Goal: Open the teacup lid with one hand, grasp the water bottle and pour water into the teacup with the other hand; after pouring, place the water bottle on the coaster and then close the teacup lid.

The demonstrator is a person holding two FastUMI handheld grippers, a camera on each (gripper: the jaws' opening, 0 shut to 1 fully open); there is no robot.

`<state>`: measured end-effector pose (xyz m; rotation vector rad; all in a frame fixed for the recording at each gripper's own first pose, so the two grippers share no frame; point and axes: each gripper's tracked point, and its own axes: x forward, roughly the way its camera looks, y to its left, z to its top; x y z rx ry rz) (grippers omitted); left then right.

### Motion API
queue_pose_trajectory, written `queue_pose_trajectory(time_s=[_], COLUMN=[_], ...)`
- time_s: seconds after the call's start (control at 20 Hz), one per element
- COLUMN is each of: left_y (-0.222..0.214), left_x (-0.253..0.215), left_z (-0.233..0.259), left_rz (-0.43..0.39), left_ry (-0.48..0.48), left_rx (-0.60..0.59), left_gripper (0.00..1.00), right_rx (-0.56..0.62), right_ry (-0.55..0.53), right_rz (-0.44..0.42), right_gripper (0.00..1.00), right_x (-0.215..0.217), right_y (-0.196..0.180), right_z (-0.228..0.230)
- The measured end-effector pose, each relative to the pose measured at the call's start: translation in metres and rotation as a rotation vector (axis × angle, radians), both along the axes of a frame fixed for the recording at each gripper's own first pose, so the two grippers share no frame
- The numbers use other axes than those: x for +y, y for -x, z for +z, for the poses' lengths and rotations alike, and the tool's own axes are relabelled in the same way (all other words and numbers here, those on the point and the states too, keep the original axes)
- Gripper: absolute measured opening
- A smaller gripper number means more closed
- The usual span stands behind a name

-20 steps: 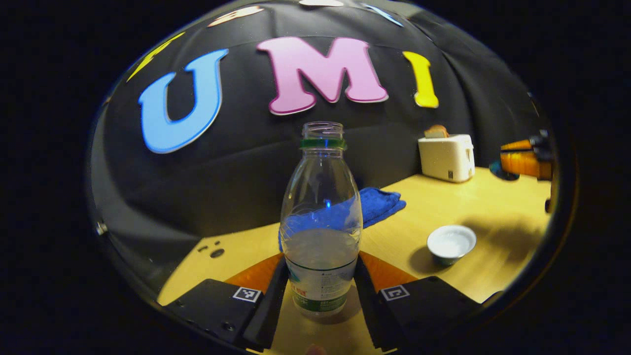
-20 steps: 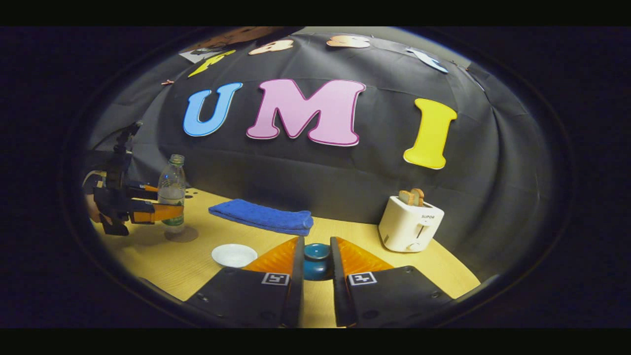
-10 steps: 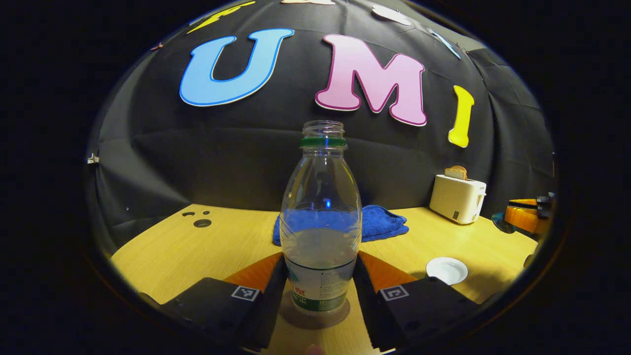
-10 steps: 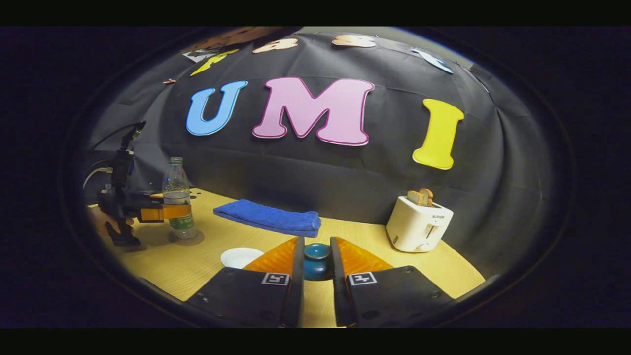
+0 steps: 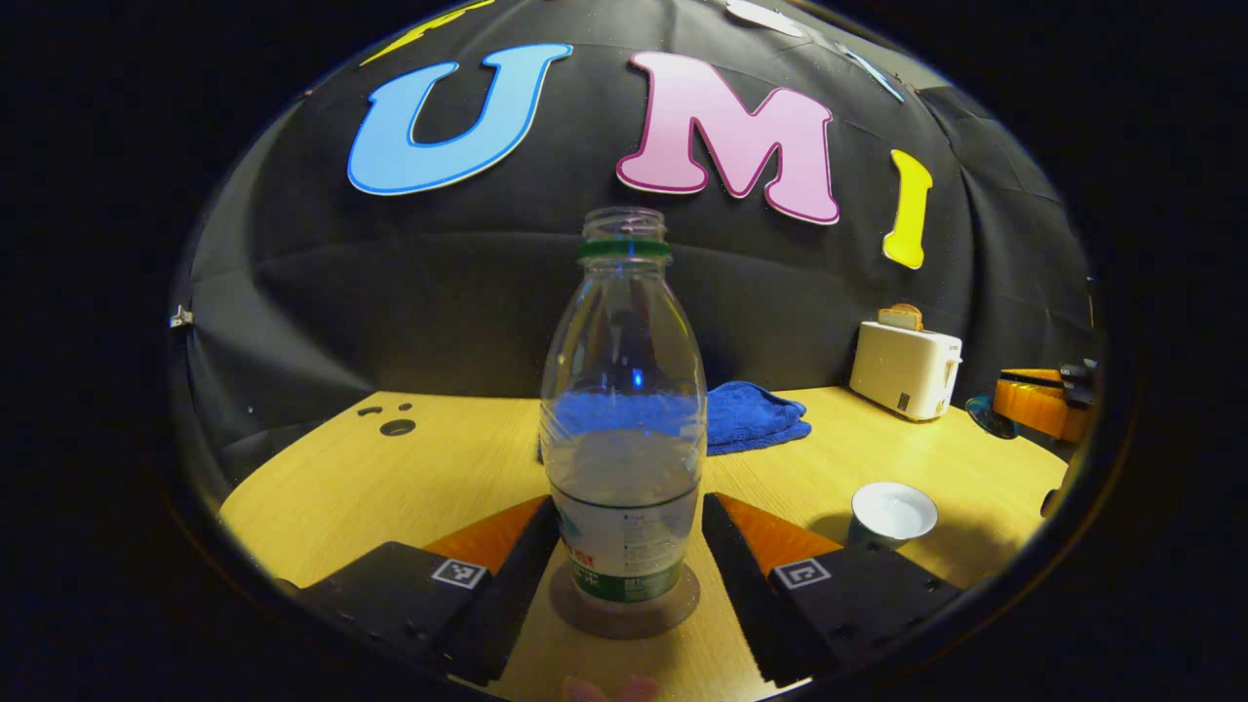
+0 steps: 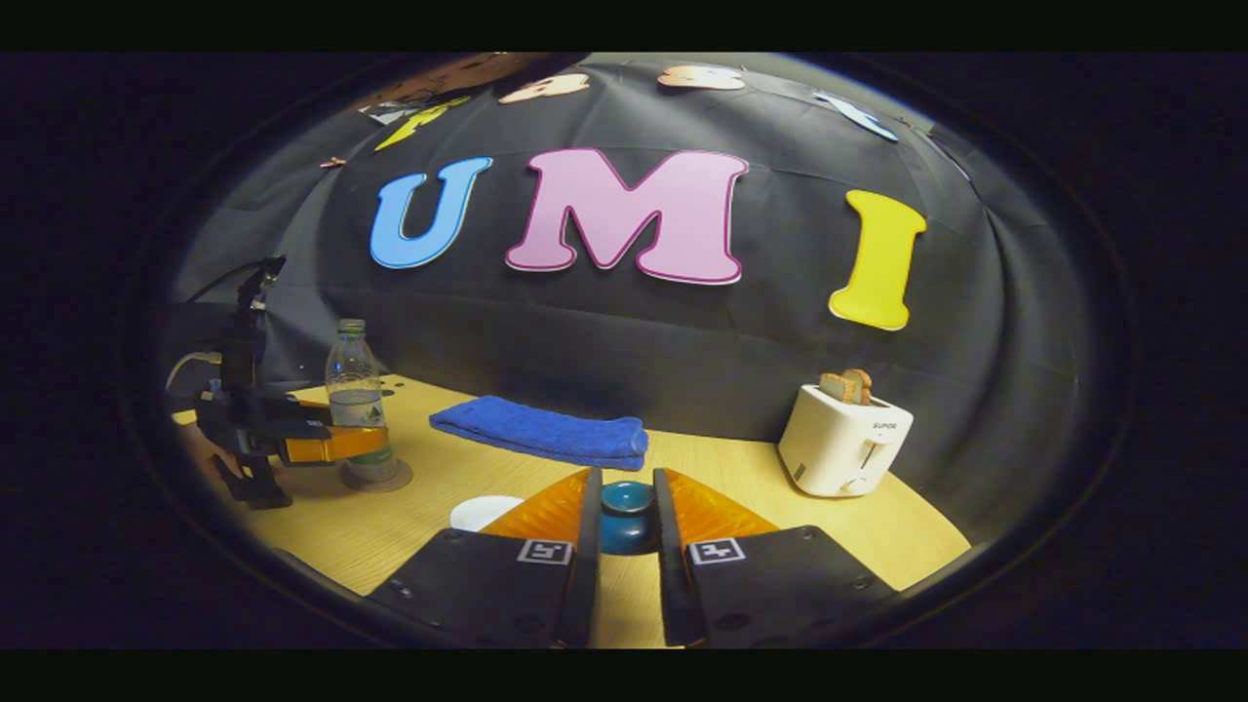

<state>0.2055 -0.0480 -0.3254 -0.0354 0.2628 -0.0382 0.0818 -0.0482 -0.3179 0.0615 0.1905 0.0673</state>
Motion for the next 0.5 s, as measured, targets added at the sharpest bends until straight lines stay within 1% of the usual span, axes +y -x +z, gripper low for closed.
queue_pose_trajectory(time_s=[0.05, 0.15, 0.2, 0.25, 0.4, 0.45, 0.5], left_y=[0.003, 0.01, 0.015, 0.021, 0.037, 0.04, 0.044], left_x=[-0.002, -0.007, -0.008, -0.007, -0.007, -0.006, -0.005], left_z=[0.0, -0.005, -0.007, -0.01, -0.016, -0.017, -0.018], left_rz=[-0.01, -0.03, -0.036, -0.039, -0.053, -0.054, -0.049], left_ry=[0.001, -0.014, -0.027, -0.039, -0.058, -0.055, -0.051], left_rx=[0.001, 0.013, 0.021, 0.031, 0.058, 0.063, 0.068], left_gripper=[0.96, 0.96, 0.96, 0.96, 0.96, 0.96, 0.96], right_rx=[0.002, 0.005, 0.007, 0.01, 0.023, 0.027, 0.034], right_ry=[-0.005, -0.021, -0.033, -0.044, -0.089, -0.101, -0.112], right_rz=[0.007, 0.022, 0.03, 0.036, 0.069, 0.08, 0.09], right_gripper=[0.29, 0.29, 0.24, 0.28, 0.29, 0.24, 0.24], right_x=[0.003, 0.012, 0.018, 0.023, 0.047, 0.054, 0.061], right_y=[-0.001, -0.003, -0.004, -0.006, -0.013, -0.015, -0.016], right_z=[-0.001, -0.002, -0.003, -0.004, -0.011, -0.013, -0.016])
